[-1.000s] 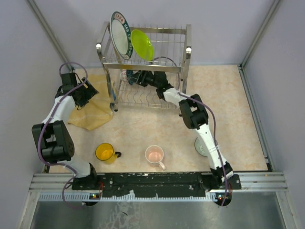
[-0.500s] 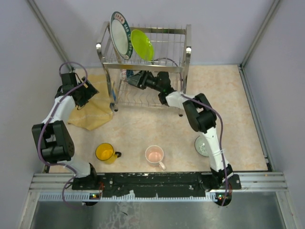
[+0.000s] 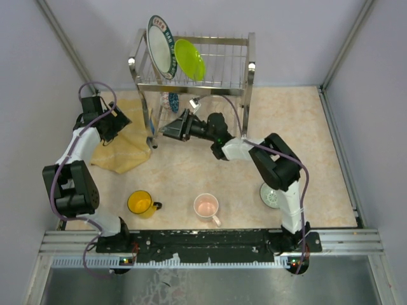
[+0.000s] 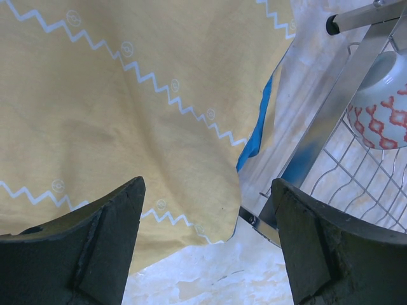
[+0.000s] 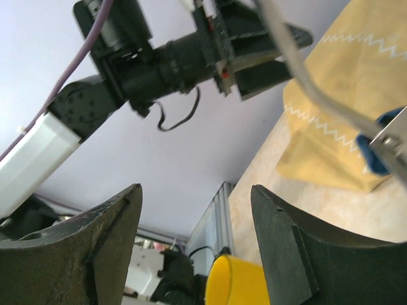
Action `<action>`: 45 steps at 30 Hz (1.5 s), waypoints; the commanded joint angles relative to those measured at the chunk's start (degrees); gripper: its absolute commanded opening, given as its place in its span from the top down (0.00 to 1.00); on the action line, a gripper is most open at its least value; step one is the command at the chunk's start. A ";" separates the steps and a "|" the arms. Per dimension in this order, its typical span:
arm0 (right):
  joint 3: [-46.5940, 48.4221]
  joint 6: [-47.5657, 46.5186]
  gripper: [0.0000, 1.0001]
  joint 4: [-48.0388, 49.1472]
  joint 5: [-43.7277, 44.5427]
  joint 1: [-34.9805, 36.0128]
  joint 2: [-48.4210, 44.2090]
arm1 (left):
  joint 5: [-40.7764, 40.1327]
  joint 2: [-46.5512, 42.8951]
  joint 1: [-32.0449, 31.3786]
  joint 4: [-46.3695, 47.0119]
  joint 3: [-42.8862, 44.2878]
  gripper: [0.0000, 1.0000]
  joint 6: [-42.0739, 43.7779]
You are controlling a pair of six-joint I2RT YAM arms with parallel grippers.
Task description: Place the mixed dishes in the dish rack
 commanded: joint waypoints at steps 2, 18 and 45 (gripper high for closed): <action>-8.44 -3.32 0.31 1.46 -1.02 1.53 -12.37 | 0.24 -2.07 0.33 0.25 0.85 0.14 0.31; -30.29 -32.39 0.29 -48.45 17.30 7.73 -51.00 | 1.55 -7.86 0.17 0.07 -2.67 0.14 0.78; -31.27 -22.99 0.49 -113.39 58.31 7.75 -72.66 | 2.74 -7.65 0.10 -1.41 -3.15 0.14 1.54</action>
